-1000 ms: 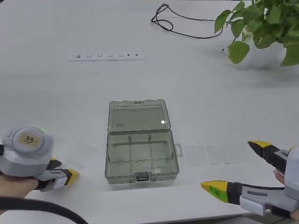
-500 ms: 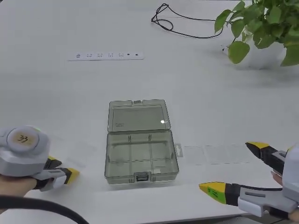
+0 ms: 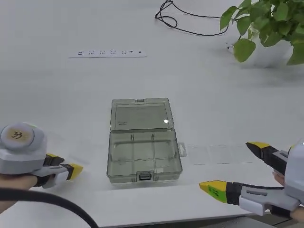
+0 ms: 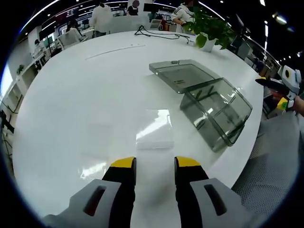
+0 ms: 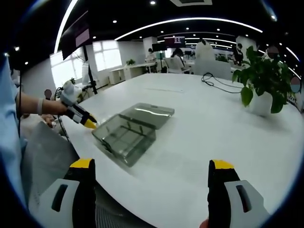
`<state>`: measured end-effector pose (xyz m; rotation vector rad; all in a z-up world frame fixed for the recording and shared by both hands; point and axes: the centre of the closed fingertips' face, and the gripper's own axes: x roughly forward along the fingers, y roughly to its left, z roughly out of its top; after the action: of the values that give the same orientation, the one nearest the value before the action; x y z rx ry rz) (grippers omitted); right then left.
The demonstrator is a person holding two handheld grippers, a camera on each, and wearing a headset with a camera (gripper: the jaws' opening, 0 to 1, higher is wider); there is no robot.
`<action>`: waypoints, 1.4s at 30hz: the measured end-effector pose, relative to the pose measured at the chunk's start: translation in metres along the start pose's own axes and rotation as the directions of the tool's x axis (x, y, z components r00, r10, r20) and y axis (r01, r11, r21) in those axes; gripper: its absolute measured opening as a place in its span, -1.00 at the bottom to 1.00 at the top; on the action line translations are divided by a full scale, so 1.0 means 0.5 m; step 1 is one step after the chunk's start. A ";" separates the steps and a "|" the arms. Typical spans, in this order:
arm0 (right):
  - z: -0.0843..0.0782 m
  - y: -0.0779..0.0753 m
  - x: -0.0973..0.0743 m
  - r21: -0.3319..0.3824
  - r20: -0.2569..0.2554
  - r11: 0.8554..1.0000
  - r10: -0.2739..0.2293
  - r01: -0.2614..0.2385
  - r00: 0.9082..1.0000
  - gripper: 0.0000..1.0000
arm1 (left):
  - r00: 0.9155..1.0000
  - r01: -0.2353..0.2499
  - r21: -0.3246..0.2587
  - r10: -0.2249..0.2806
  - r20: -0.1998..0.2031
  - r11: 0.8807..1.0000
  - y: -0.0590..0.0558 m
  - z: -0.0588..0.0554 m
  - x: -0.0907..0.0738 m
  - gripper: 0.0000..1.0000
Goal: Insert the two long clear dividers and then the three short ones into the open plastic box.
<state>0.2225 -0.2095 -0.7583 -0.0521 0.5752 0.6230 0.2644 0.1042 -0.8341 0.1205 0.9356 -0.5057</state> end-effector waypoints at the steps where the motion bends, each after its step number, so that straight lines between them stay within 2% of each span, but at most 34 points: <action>1: 0.001 0.000 0.000 0.000 0.002 1.000 0.001 -0.001 1.000 0.99 | 1.000 0.001 -0.006 -0.001 0.006 1.000 -0.001 0.002 -0.001 -0.40; 6: 0.004 0.004 0.002 0.011 0.006 1.000 0.008 -0.008 1.000 0.96 | 0.999 0.005 -0.015 -0.005 0.034 1.000 -0.007 0.019 -0.012 -0.40; 15: 0.028 0.016 0.019 0.056 0.024 0.997 0.043 -0.044 0.999 0.81 | 0.989 0.018 0.012 -0.020 0.145 1.000 -0.026 0.099 -0.049 -0.40; 20: 0.048 0.028 0.028 0.055 0.040 0.996 0.070 -0.072 0.997 0.70 | 0.983 0.027 0.030 -0.032 0.181 0.999 -0.041 0.128 -0.055 -0.40; 26: 0.094 0.047 0.042 0.056 0.087 0.992 0.105 -0.111 0.991 0.59 | 0.973 0.052 0.049 -0.062 0.223 0.997 -0.078 0.158 -0.056 -0.40; 32: 0.142 0.065 0.066 0.104 0.150 0.982 0.138 -0.155 0.979 0.51 | 0.964 0.081 0.069 -0.096 0.249 0.994 -0.117 0.182 -0.050 -0.40; 39: 0.162 0.093 0.089 0.119 0.154 0.973 0.176 -0.196 0.972 0.37 | 0.953 0.108 0.085 -0.128 0.276 0.991 -0.154 0.205 -0.050 -0.40; 41: 0.173 0.102 0.094 0.151 0.176 0.965 0.189 -0.216 0.966 0.35 | 0.950 0.114 0.094 -0.136 0.282 0.989 -0.165 0.213 -0.048 -0.40; 42: 0.176 0.106 0.098 0.168 0.178 0.960 0.194 -0.224 0.965 0.33 | 0.945 0.121 0.100 -0.146 0.292 0.987 -0.176 0.220 -0.048 -0.40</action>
<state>0.2683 -0.1213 -0.7034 0.2372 0.4843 0.7686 0.2932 0.0014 -0.7393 0.0514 0.6288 -0.6684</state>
